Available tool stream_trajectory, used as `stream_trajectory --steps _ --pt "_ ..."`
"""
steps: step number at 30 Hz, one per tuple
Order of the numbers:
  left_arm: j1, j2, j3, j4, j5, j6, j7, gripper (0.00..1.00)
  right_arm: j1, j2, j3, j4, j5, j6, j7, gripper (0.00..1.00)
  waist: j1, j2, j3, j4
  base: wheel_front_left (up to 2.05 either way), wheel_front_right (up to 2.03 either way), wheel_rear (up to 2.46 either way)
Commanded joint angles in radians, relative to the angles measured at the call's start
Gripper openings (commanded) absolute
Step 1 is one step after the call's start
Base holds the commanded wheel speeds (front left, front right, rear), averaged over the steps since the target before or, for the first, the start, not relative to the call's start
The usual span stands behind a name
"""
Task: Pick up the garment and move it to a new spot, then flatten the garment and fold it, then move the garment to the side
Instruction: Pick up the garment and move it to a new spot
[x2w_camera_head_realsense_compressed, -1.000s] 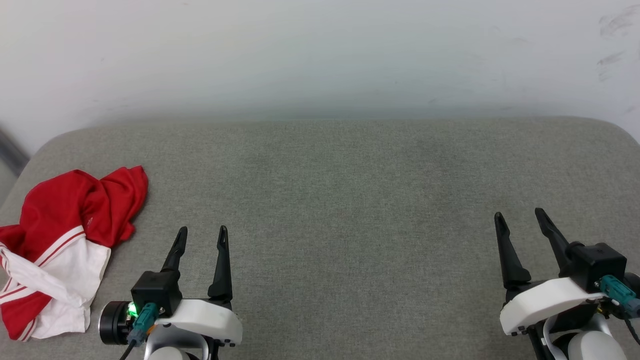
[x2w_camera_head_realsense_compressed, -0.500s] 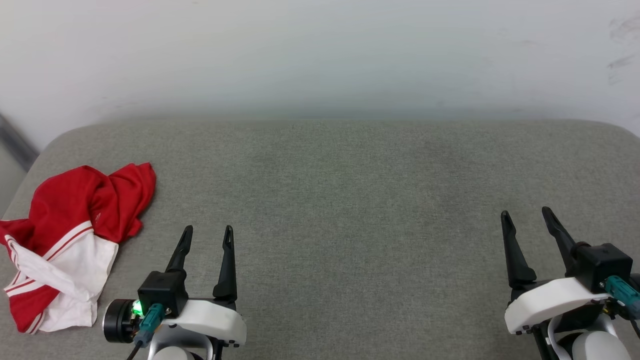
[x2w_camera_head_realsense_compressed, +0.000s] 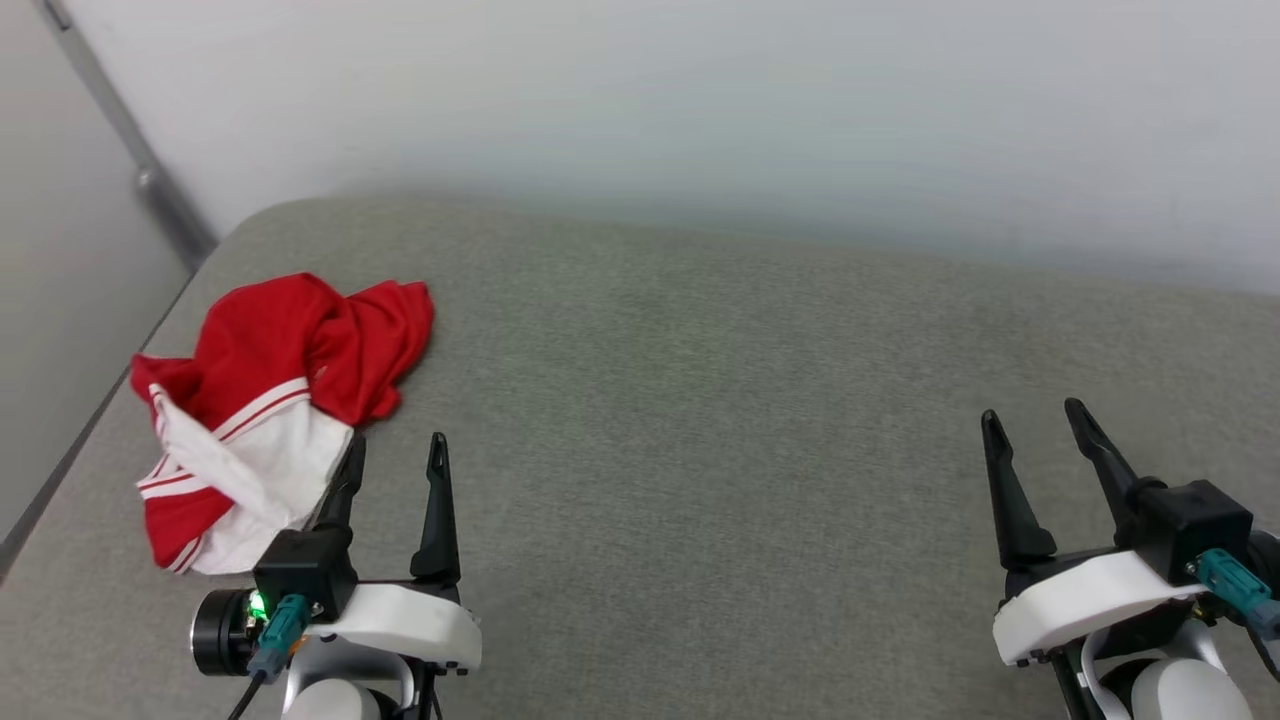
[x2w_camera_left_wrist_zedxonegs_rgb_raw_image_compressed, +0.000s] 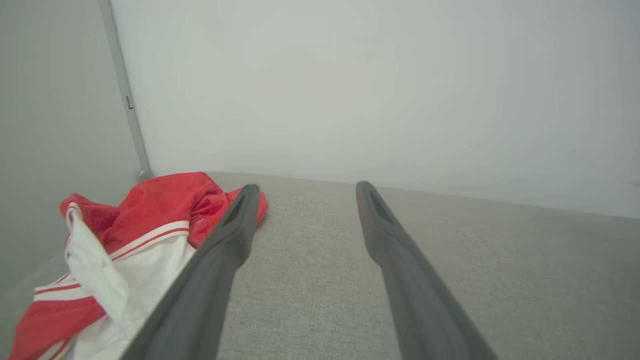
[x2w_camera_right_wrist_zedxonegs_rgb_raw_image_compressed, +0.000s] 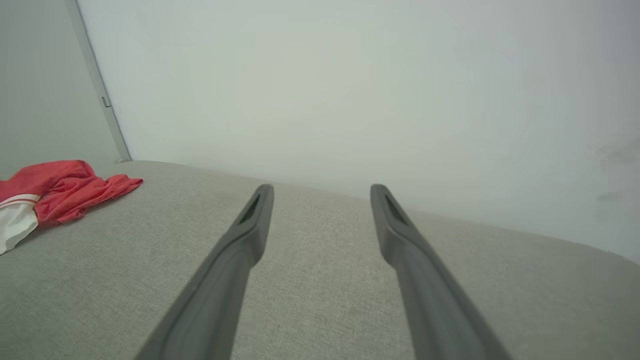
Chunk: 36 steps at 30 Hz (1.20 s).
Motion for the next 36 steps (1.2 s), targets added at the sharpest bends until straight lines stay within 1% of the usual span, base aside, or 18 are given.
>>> stream_trajectory --steps 1,11,18,27,34,36 --pt "-0.003 0.002 0.004 -0.003 -0.001 0.003 -0.002 1.0 0.004 0.003 0.004 -0.008 -0.001 -0.001 0.002 1.0 0.0 0.0 0.004 0.065 0.0 0.0 0.0" --pt "0.012 0.002 0.025 -0.027 -0.009 0.007 -0.002 1.0 0.008 0.003 0.056 -0.042 0.009 -0.001 0.013 1.0 0.0 0.0 0.018 0.274 0.0 0.0 0.0" --pt "0.023 0.001 0.051 -0.044 -0.025 0.011 -0.002 1.0 -0.004 0.002 0.086 -0.058 0.01 -0.001 0.009 1.0 0.0 0.0 0.03 0.374 0.0 0.0 0.0" --pt "0.046 0.001 0.092 -0.085 -0.036 0.027 -0.002 1.0 -0.056 -0.009 0.147 -0.045 0.014 -0.001 0.019 1.0 0.0 0.0 0.056 0.39 0.0 0.0 0.0" --pt "0.027 0.001 0.09 -0.095 -0.04 0.035 -0.002 1.0 -0.076 -0.02 0.152 -0.042 0.017 -0.001 0.02 1.0 0.0 0.0 0.073 0.392 0.0 0.0 0.0" --pt "0.001 0.001 0.086 -0.092 -0.043 0.027 -0.002 1.0 -0.078 -0.024 0.142 -0.049 0.016 -0.001 0.025 1.0 0.0 0.0 0.083 0.391 0.0 0.0 0.0"
